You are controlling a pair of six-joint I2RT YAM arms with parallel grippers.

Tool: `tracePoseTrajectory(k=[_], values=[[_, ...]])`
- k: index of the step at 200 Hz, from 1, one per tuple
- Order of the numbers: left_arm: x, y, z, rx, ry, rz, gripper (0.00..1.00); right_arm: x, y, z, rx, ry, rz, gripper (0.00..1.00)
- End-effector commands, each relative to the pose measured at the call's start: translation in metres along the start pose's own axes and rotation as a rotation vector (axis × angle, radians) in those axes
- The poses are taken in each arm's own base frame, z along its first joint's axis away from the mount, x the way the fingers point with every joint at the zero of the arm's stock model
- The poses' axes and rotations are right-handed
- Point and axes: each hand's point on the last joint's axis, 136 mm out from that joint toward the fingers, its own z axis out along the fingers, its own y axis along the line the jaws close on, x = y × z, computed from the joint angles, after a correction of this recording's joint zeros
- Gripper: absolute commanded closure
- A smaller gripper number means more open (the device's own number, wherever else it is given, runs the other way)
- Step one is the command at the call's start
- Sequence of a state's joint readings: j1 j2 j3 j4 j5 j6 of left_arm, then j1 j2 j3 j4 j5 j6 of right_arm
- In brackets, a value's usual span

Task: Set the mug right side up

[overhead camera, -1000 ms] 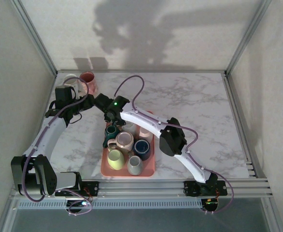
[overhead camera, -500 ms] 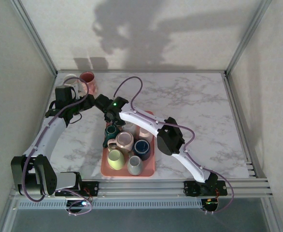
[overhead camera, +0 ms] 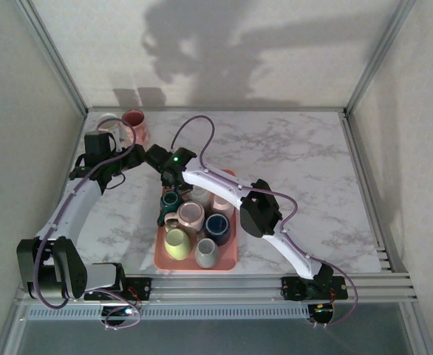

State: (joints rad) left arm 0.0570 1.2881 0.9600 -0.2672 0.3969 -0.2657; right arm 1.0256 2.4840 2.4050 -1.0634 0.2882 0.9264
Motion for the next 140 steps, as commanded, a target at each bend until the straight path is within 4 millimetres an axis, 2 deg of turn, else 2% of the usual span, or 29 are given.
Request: tracePoseTrajectory(k=[1,66,112,140], values=[[-0.002,0.001,-0.004,0.002,-0.004,0.004,0.43,-0.012,-0.009,0.002,0.038,-0.033,-0.010,0.71],[-0.001,0.001,-0.004,0.000,0.004,0.000,0.43,-0.019,-0.016,0.000,0.068,-0.062,0.013,0.80],[-0.004,-0.001,-0.007,0.000,0.001,-0.008,0.43,-0.028,-0.014,-0.008,0.040,-0.098,-0.058,1.00],[-0.004,-0.003,-0.008,0.008,0.002,-0.014,0.43,-0.038,-0.008,-0.019,-0.015,-0.123,-0.075,1.00]])
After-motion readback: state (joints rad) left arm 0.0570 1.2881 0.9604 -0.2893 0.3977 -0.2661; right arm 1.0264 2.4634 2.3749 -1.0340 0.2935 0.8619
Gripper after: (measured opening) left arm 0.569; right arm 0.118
